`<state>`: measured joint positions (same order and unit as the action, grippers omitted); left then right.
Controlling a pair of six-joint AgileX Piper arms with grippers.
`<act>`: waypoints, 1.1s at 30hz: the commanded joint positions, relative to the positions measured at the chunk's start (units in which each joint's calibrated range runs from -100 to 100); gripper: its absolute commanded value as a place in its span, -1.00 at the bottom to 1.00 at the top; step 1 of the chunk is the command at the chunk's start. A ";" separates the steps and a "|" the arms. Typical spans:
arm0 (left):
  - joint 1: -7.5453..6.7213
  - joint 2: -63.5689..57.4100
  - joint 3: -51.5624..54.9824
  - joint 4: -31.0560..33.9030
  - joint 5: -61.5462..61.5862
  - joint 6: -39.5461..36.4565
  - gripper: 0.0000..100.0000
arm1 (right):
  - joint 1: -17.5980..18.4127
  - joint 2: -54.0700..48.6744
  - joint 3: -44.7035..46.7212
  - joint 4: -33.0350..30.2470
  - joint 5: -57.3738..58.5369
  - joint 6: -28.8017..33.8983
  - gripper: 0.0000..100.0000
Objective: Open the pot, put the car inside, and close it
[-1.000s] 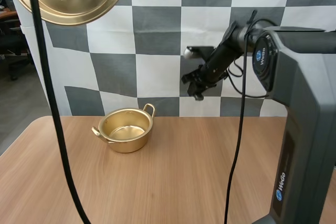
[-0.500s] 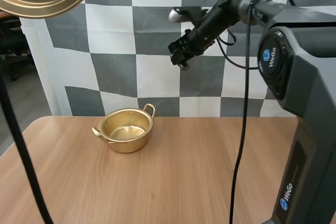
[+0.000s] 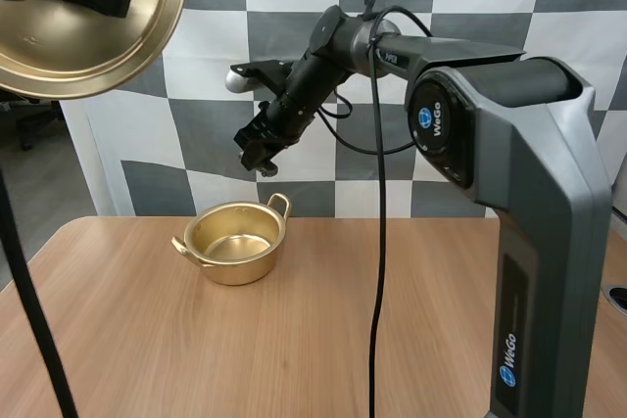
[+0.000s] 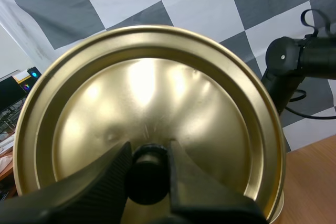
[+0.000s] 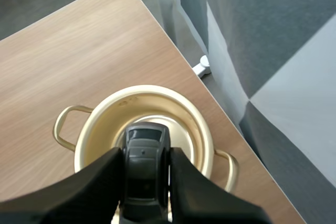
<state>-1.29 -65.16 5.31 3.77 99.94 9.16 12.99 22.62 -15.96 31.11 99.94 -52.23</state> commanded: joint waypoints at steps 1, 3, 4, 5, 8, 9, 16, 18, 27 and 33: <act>-0.02 -0.04 0.02 0.09 0.06 -0.02 -1.00 | 0.38 1.46 0.00 0.37 0.06 -0.07 -1.00; -0.02 -0.04 0.02 0.09 0.06 -0.02 -1.00 | 0.55 2.94 0.00 1.17 0.06 -0.07 -1.00; -0.02 -0.04 0.02 0.09 0.06 -0.02 -1.00 | 0.55 3.24 0.00 1.78 0.06 -0.07 -1.00; -0.02 -0.04 0.02 0.09 0.06 -0.02 -1.00 | 0.55 3.78 0.00 2.55 0.06 -0.07 -1.00; -0.02 -0.04 0.02 0.09 0.06 -0.02 -1.00 | 0.55 4.71 0.00 4.08 0.06 -0.07 -1.00; -0.02 -0.04 0.02 0.09 0.06 -0.02 -1.00 | 0.55 4.88 0.00 4.53 0.06 -0.07 -1.00; -0.02 -0.05 0.02 -0.02 0.06 -0.02 -1.00 | 0.71 6.61 0.00 6.81 0.06 -0.07 -1.00; -0.02 -0.05 0.02 -0.02 0.06 0.25 -1.00 | 1.12 7.28 0.00 6.81 0.06 -0.07 -1.00; -0.02 -0.05 0.02 -0.02 0.06 0.69 -1.00 | 4.80 9.82 0.00 6.81 0.06 -0.07 -1.00; -0.02 -0.18 0.02 -0.02 0.06 0.70 -1.00 | 5.18 11.47 0.00 5.69 0.06 -0.07 -1.00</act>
<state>-1.29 -65.20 5.31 3.77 99.94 9.84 18.36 33.40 -15.96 37.88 99.94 -52.23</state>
